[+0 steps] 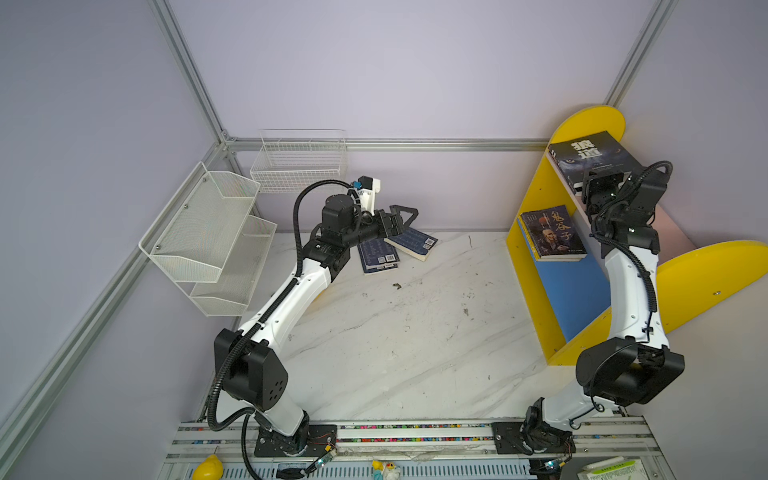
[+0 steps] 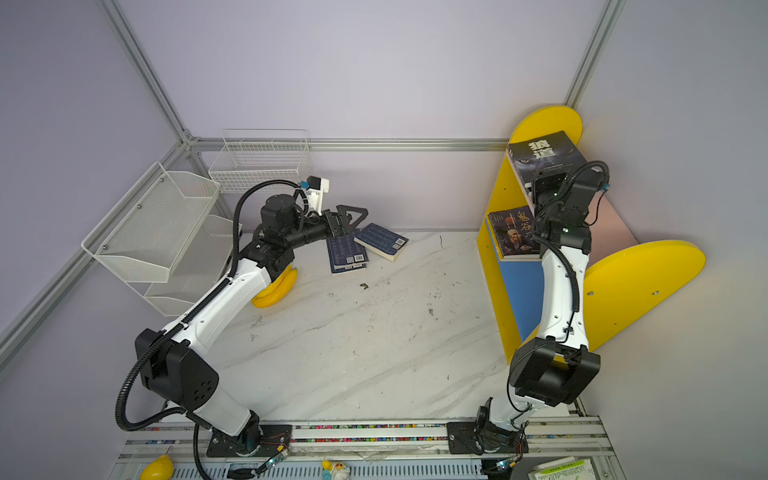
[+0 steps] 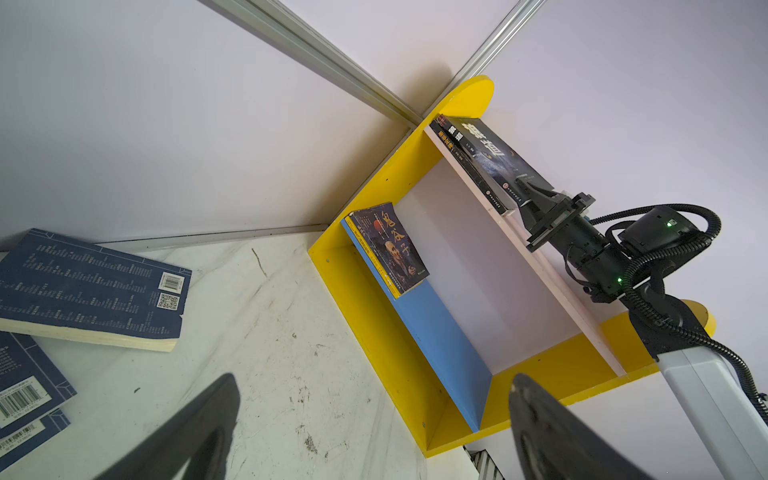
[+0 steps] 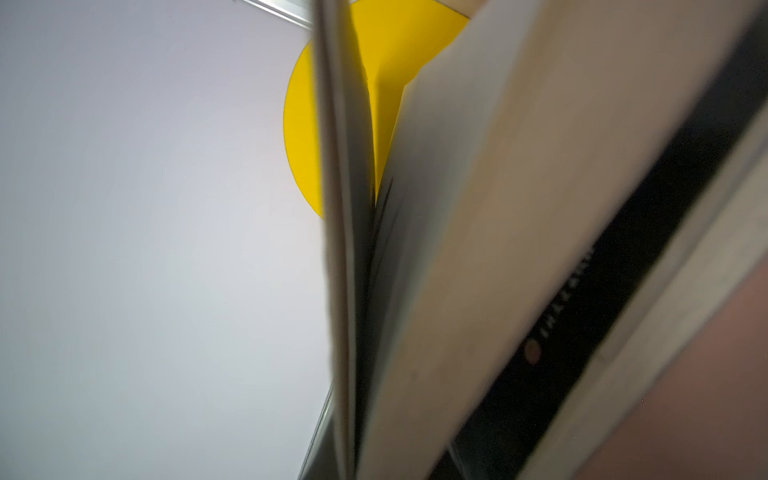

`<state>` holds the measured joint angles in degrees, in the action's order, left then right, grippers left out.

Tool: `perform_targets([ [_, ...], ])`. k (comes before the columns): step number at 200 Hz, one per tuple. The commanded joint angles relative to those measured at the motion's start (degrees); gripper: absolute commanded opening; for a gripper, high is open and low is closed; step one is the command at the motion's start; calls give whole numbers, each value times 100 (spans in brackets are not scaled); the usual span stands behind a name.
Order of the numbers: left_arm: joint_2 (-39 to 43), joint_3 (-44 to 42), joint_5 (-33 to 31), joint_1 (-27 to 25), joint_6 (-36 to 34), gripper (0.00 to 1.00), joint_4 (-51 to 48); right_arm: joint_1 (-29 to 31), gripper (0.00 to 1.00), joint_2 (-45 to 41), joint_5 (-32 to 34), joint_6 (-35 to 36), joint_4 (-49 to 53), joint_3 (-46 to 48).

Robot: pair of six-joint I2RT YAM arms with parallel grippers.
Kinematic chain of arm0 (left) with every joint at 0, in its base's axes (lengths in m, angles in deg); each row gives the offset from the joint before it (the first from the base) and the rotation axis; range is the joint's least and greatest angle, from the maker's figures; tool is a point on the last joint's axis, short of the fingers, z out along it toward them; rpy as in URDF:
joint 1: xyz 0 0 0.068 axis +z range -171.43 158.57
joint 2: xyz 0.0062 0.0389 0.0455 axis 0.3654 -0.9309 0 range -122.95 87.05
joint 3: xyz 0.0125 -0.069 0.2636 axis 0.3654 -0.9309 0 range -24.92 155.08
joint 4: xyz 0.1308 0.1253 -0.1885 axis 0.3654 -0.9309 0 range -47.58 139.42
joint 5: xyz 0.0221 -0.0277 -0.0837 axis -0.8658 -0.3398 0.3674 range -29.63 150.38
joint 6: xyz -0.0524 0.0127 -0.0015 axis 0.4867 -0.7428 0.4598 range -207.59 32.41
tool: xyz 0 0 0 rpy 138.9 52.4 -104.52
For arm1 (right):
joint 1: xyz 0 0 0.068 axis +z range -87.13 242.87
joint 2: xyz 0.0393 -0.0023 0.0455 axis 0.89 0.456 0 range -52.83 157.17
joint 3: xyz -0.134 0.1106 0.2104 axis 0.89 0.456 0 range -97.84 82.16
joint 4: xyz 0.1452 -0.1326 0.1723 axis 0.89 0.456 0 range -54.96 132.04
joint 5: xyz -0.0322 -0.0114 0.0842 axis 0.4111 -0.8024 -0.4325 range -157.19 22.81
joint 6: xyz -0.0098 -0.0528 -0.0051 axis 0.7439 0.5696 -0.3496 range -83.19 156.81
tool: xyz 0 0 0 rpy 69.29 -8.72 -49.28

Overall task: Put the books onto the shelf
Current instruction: 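Lower the dark grey book flat onto the black book with the right gripper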

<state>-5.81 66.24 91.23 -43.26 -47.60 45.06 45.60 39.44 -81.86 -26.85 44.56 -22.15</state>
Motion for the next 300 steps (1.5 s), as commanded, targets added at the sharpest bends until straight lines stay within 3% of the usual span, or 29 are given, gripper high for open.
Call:
perform_targets([
  [1, 285, -186, 45, 13, 81, 100, 225, 30, 10, -80, 224, -53, -479, -126],
  [108, 233, -178, 35, 20, 124, 100, 251, 47, 10, 26, 318, -90, -614, -119],
  [218, 71, -11, 70, 21, 145, 100, 164, 119, 13, 492, 282, 182, -42, -669],
  [230, 75, -21, 79, 22, 150, 100, 170, 126, 17, 510, 249, 197, 16, -676],
  [262, 68, -52, 105, 20, 167, 100, 193, 128, 42, 494, 436, 338, 395, -801],
  [300, 46, -89, 148, 51, 221, 100, 269, 163, 55, 525, 695, 499, 918, -1183],
])
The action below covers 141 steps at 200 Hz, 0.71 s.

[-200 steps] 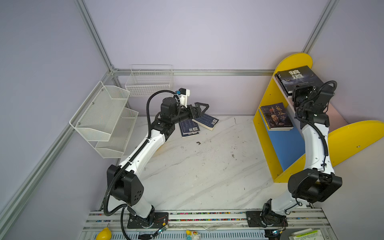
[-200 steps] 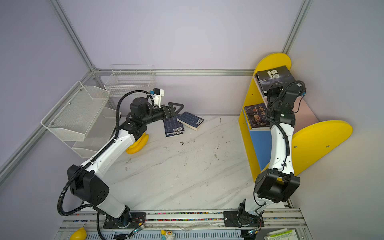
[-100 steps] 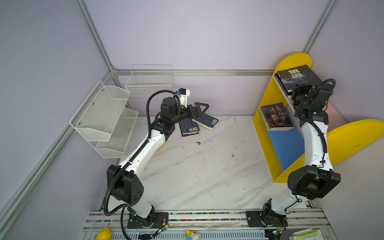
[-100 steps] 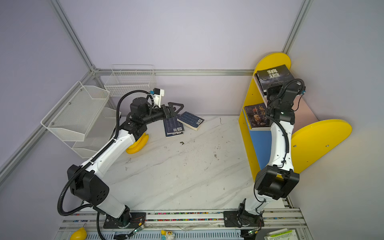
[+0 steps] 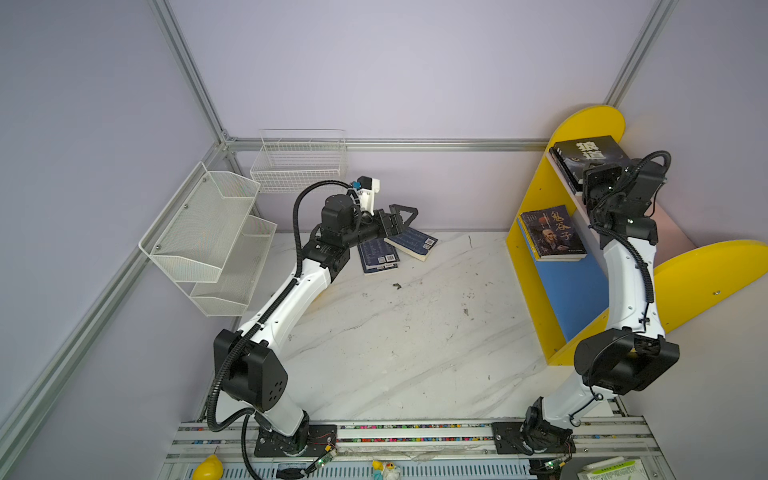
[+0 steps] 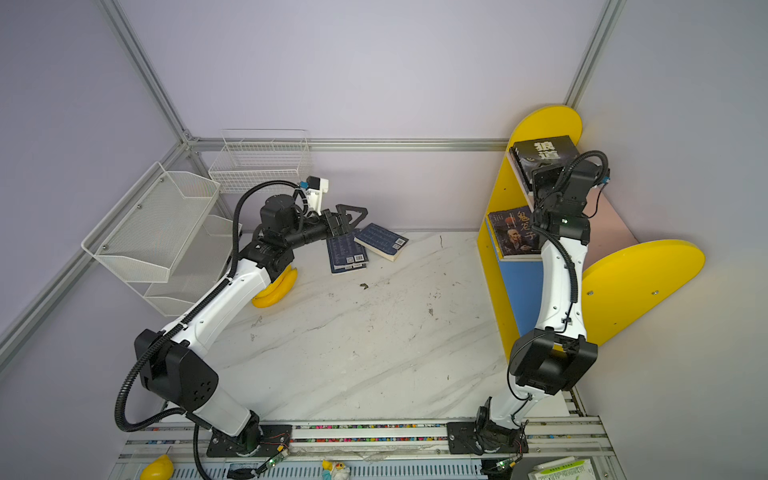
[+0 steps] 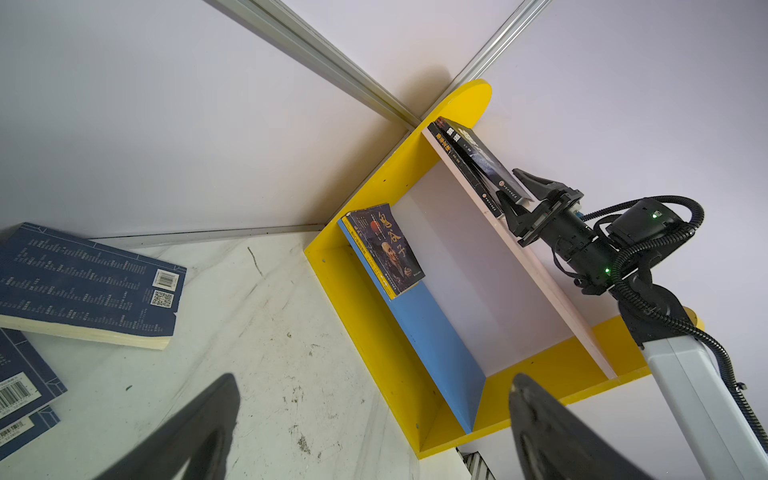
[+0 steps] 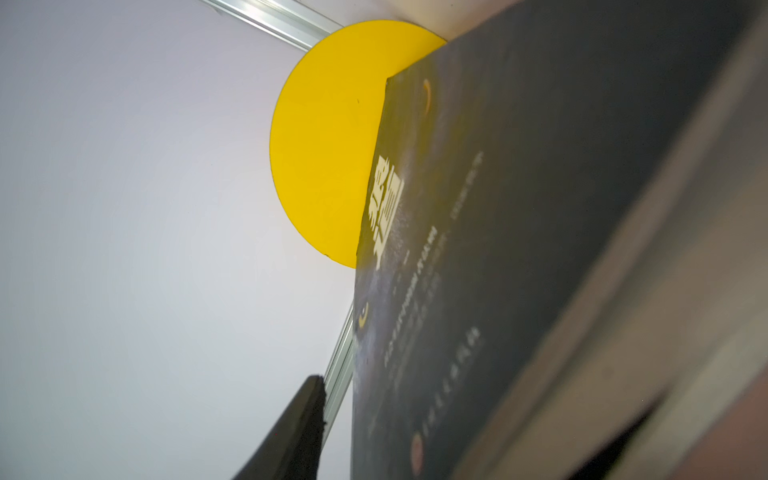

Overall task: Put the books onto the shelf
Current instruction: 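Lower the dark grey book flat onto the black book with the right gripper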

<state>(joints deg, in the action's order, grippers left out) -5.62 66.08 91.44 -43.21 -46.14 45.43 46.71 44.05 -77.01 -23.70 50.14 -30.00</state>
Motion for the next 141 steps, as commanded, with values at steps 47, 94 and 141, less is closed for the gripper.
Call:
perform_targets([
  [47, 136, -390, 145, 103, 290, 100, 617, 156, 70, 226, 674, 250, 1266, -935],
  [94, 262, -739, 132, 200, 357, 100, 974, 218, 81, 821, 1043, 407, 2594, -2275],
  [141, 274, -1071, 281, 321, 647, 100, 1484, 306, 85, 1017, 1114, 439, 3177, -2626],
])
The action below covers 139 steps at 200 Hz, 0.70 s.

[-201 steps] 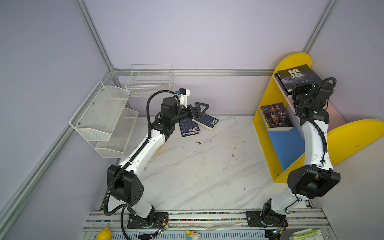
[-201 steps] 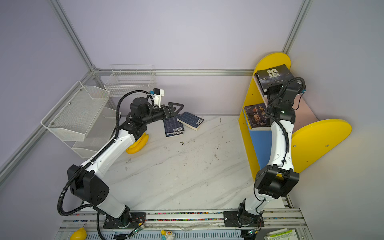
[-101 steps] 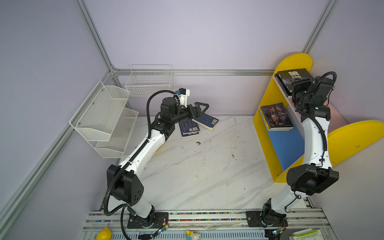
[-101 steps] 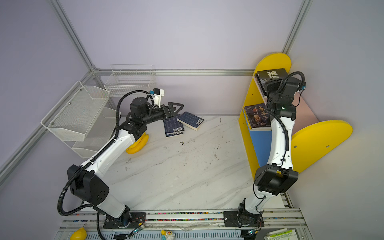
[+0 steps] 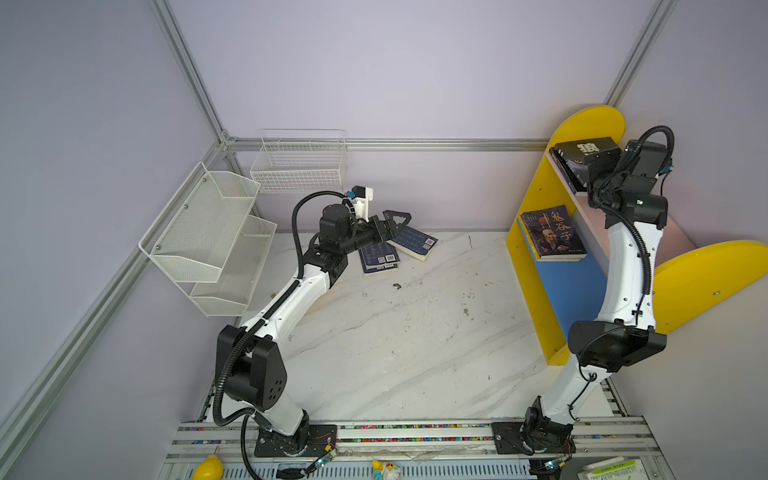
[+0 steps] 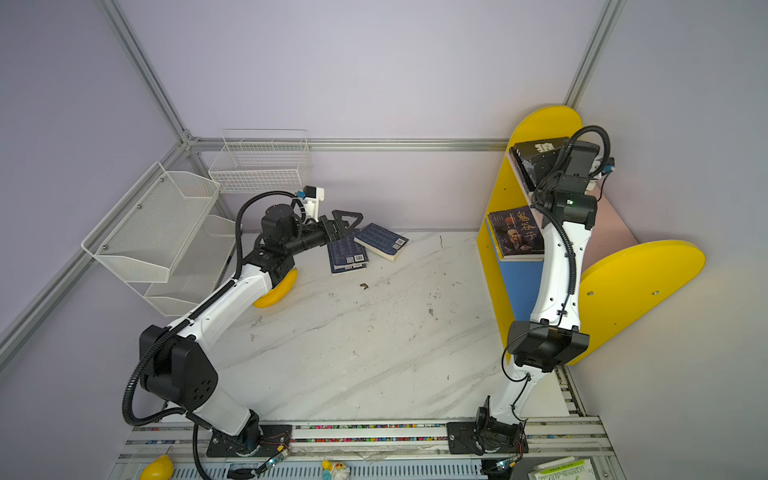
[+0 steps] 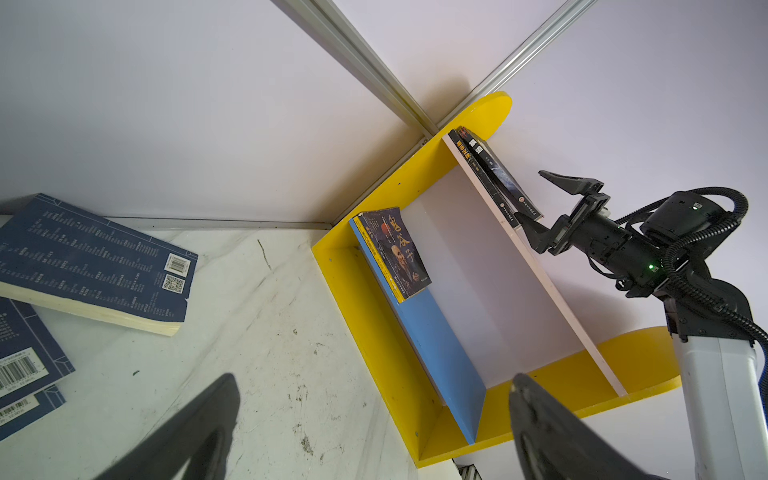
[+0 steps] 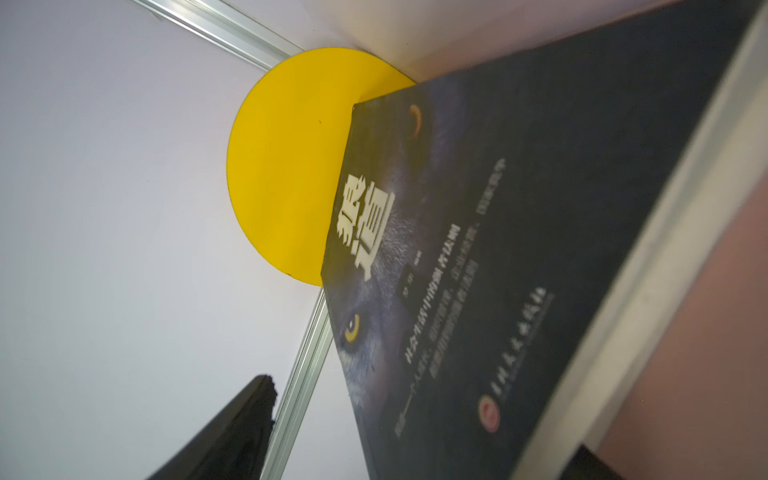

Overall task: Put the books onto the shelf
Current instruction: 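Lower the dark grey book flat onto the black book with the right gripper, then open the right gripper and draw it back from the dark grey book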

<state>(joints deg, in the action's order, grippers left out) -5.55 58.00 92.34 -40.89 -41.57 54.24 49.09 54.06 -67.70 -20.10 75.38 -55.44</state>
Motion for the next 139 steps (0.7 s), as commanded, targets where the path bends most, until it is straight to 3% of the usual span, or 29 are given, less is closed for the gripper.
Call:
perform_targets([
  [1, 264, -269, 193, 91, 189, 100, 614, 68, 85, 16, 183, 81, 652, -78],
  [139, 337, -517, 266, 299, 354, 100, 922, 209, 93, 12, 660, 285, 1466, -647],
])
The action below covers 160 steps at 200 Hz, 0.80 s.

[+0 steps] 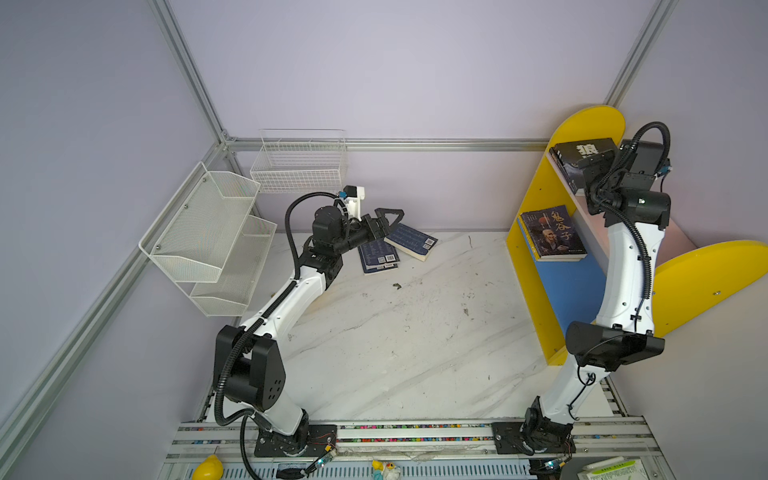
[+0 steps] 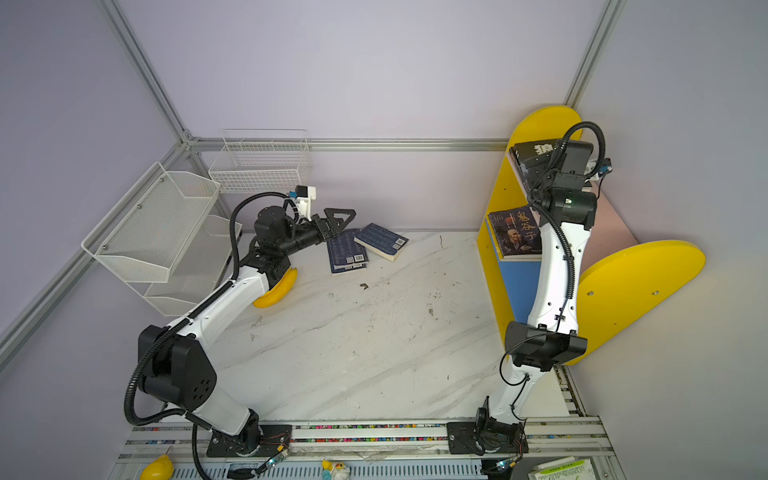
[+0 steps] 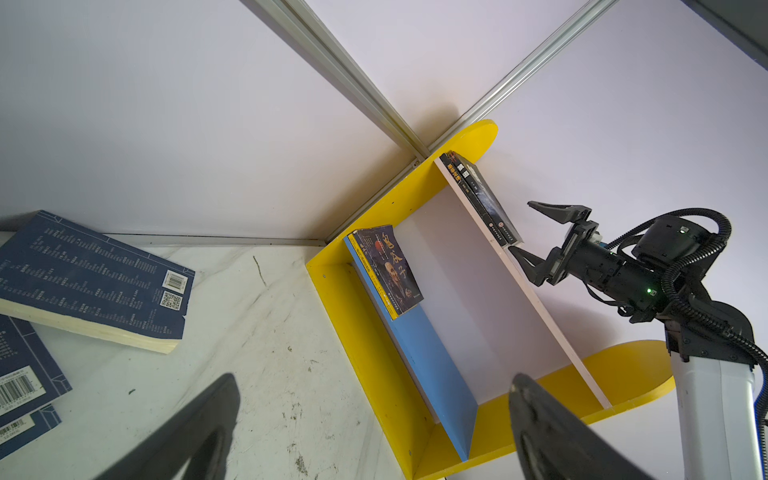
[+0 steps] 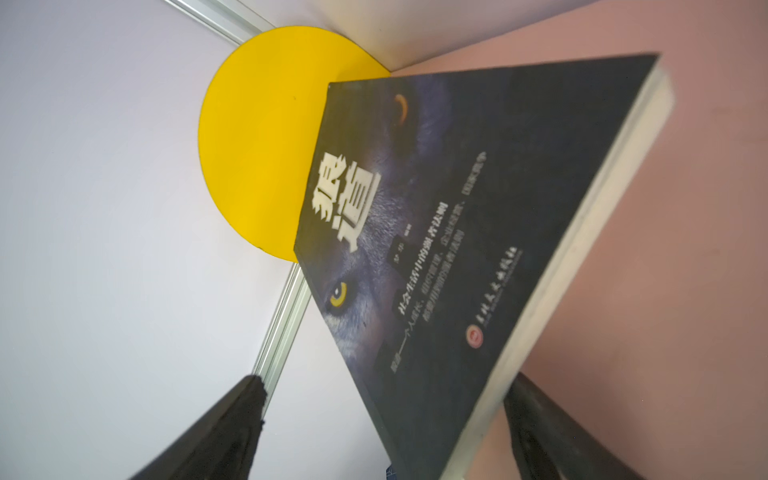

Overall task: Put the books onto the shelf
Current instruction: 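Open the right gripper and draw it back from the dark grey book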

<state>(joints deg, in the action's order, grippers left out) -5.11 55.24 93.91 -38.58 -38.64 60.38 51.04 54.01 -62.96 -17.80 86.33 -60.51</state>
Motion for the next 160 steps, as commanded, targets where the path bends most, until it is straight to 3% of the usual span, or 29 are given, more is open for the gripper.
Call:
perform_targets([
  [1, 294, -244, 109, 69, 62, 100, 305, 15, 93, 14, 185, 51, 372, -139],
  [62, 374, -337, 144, 124, 53, 100, 302, 15, 95, -135, 193, 112, 233, -81],
  [160, 418, -382, 172, 142, 53, 100, 299, 19, 80, -587, 95, 196, -92, 507],
])
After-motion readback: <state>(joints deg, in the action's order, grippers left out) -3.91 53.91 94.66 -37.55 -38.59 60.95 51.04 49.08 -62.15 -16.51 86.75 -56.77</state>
